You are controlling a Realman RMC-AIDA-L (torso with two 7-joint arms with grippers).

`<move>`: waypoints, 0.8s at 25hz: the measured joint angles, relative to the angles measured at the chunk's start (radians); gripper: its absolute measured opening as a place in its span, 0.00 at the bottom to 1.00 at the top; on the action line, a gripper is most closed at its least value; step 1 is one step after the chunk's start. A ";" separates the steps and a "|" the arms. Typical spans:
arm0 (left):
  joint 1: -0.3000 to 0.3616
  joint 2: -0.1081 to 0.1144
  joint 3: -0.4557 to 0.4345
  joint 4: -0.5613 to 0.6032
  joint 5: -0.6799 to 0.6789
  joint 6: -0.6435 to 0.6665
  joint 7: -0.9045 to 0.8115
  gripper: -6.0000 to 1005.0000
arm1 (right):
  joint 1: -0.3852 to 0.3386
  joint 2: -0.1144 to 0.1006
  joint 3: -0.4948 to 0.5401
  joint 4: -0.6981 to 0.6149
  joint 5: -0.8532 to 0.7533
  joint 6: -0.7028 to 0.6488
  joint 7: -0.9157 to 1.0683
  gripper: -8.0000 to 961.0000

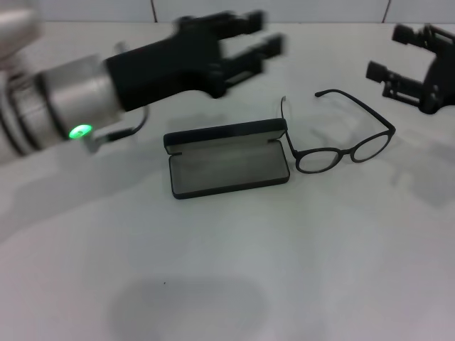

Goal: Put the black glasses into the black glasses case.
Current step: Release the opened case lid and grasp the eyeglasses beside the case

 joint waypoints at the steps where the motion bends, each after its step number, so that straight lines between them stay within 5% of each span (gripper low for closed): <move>1: -0.001 0.000 -0.028 -0.077 -0.048 0.031 0.032 0.47 | 0.014 -0.007 -0.007 -0.081 -0.091 0.028 0.103 0.61; 5: -0.016 0.003 -0.171 -0.339 -0.140 0.138 0.127 0.47 | 0.108 -0.027 -0.017 -0.277 -0.484 -0.009 0.395 0.61; 10: -0.003 0.004 -0.261 -0.452 -0.151 0.197 0.188 0.48 | 0.254 -0.038 -0.018 -0.351 -0.828 -0.159 0.554 0.60; 16: -0.008 0.008 -0.310 -0.551 -0.163 0.190 0.226 0.60 | 0.334 0.019 -0.068 -0.407 -1.111 -0.176 0.592 0.60; 20: -0.007 0.011 -0.352 -0.577 -0.163 0.187 0.231 0.68 | 0.384 0.019 -0.180 -0.401 -1.163 -0.144 0.660 0.60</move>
